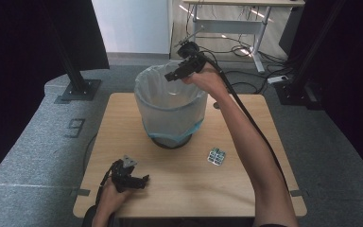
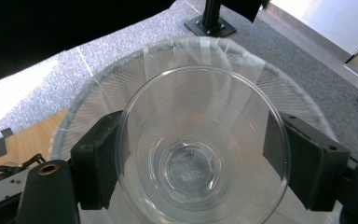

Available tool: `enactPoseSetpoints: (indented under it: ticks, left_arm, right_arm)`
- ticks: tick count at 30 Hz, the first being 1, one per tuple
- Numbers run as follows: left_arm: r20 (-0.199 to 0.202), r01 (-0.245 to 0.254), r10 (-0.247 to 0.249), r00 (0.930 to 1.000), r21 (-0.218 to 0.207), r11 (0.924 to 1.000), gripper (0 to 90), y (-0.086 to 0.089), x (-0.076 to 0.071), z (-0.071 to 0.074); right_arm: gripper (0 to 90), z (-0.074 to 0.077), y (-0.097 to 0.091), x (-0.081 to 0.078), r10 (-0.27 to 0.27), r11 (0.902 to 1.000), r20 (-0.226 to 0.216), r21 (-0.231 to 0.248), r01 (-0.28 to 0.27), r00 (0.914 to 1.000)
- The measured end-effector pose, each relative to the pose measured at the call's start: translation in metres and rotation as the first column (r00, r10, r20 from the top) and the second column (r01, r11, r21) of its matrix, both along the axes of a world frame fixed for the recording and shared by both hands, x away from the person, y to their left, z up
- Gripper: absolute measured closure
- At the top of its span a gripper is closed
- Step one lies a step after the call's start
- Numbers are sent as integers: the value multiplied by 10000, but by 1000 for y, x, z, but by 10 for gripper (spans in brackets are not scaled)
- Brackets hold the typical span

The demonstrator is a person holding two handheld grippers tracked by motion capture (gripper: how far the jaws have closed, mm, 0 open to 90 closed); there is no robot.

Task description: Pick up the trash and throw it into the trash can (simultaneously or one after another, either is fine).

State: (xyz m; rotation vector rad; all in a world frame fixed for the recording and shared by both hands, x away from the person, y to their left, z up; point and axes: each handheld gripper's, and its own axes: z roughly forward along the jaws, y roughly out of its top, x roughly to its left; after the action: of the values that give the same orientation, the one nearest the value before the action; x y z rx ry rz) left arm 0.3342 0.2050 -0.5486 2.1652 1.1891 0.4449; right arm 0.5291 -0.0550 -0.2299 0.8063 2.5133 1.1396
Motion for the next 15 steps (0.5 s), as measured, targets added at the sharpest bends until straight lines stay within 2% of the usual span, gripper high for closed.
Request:
enactPoseSetpoints:
  ticks: [7, 9, 11, 13, 15]
  left_arm:
    - [20, 9, -9, 10000, 4, 10000, 1, 0, 0, 0]
    - [24, 19, -19, 10000, 0, 10000, 1, 0, 0, 0]
    - [20, 21, -21, 10000, 0, 10000, 1, 0, 0, 0]
    - [22, 31, -31, 10000, -5, 10000, 1, 0, 0, 0]
    - [23, 37, -37, 10000, -10, 10000, 1, 0, 0, 0]
  right_arm:
    - [202, -25, 18, 9, 191, 9985, -205, -506, -201, 9996]
    - [100, -31, 22, 11, 285, 9967, -194, -752, -299, 9994]
    - [83, -34, 23, 11, 326, 9961, -92, -818, -333, 9994]
    - [17, -34, 23, 10, 329, 9960, 21, -831, -327, 9995]
    - [3, -32, 20, 9, 414, 9964, 51, -744, -409, 9991]
